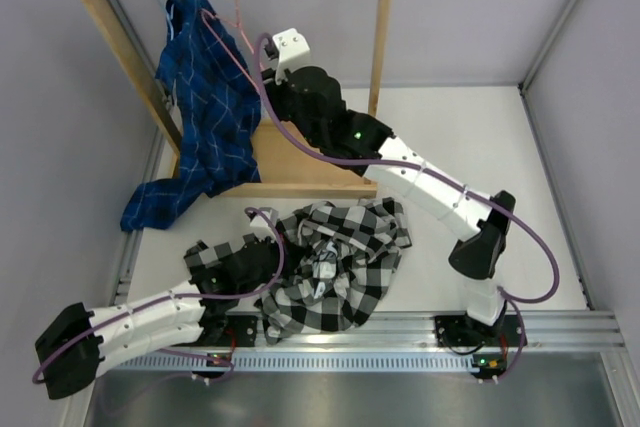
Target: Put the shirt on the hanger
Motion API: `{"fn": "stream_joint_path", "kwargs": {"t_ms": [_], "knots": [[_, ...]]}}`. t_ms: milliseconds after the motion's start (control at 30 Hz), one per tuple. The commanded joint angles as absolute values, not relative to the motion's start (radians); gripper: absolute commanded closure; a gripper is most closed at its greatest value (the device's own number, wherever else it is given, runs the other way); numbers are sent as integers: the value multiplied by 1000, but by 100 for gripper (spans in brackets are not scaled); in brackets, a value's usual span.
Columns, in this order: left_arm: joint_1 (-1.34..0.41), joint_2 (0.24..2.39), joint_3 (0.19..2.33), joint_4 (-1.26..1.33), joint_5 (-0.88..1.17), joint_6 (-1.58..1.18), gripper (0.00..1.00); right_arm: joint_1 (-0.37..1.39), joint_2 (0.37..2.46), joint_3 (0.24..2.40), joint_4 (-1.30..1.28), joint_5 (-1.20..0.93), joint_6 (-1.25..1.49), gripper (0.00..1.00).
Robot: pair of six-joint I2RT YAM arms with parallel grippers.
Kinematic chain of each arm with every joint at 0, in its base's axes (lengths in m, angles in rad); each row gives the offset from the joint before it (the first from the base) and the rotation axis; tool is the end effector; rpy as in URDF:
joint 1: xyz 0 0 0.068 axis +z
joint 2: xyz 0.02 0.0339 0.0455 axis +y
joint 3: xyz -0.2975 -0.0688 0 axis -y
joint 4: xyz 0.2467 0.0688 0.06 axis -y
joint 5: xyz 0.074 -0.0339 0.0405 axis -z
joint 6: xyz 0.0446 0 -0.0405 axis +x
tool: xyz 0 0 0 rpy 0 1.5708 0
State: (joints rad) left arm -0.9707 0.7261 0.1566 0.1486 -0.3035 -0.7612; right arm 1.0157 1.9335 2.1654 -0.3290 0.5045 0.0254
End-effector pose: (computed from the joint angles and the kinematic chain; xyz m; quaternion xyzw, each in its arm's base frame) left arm 0.0923 -0.1113 0.1809 0.0050 0.8336 -0.3273 0.4449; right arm 0.2631 0.3833 0.4958 -0.1932 0.7107 0.1633 0.6564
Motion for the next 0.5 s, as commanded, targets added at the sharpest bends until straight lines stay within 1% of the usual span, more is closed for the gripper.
{"fn": "stream_joint_path", "kwargs": {"t_ms": [0, 67, 233, 300, 367, 400, 433, 467], "knots": [[-974, 709, 149, 167, -288, -761, 100, 994, 1888, 2138, -290, 454, 12, 66], [-974, 706, 150, 166, -288, -761, 100, 986, 1885, 2122, -288, 430, 21, 73], [-974, 695, 150, 155, -293, -761, 100, 971, 1878, 2106, -290, 416, 26, 75], [-974, 695, 149, 153, -293, -762, 100, 968, 1876, 2105, -290, 414, 26, 78], [-974, 692, 150, 153, -293, -762, 100, 966, 1870, 2103, -290, 422, 26, 87], [-974, 690, 150, 152, -293, -764, 100, 966, 1870, 2103, -288, 428, 25, 87], [-974, 690, 150, 152, -293, -764, 100, 966, 1867, 2103, -290, 433, 23, 91], [-973, 686, 152, 150, -293, -764, 100, 965, 1864, 2102, -290, 439, 20, 92]]}}
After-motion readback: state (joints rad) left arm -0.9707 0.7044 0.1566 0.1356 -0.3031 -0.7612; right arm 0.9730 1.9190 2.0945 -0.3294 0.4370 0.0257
